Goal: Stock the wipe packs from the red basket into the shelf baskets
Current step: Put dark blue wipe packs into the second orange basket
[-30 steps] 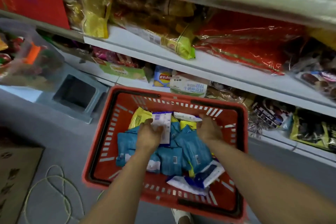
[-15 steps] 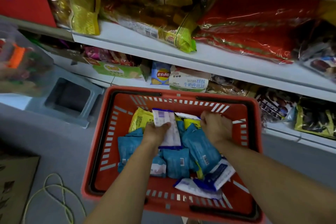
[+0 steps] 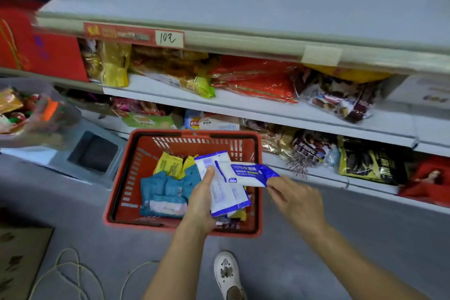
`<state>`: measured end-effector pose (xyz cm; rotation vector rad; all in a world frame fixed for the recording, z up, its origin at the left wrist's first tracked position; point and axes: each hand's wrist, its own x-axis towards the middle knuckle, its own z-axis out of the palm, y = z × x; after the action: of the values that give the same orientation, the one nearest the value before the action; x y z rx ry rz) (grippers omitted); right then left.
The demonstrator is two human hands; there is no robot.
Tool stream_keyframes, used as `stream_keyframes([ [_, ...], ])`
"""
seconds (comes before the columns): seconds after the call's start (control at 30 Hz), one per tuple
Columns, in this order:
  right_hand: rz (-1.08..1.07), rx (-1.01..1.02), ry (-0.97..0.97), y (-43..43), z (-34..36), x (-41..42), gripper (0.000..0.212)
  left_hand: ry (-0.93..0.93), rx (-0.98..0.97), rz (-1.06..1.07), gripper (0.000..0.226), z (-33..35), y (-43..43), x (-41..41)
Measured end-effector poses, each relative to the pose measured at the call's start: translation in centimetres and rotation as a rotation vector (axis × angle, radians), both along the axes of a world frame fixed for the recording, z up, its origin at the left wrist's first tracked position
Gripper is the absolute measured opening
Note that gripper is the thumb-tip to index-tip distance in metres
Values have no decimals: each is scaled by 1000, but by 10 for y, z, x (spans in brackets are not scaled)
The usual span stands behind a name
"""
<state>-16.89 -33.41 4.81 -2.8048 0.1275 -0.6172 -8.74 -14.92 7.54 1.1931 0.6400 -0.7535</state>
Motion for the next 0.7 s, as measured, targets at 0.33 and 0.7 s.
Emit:
stream_keyframes([
  [0.33, -178, 338, -94, -158, 90, -203, 9, -222, -84, -147, 19, 102, -170, -185],
  [0.7, -487, 1528, -7, -318, 200, -323, 26, -372, -124, -517, 33, 175, -343, -289],
])
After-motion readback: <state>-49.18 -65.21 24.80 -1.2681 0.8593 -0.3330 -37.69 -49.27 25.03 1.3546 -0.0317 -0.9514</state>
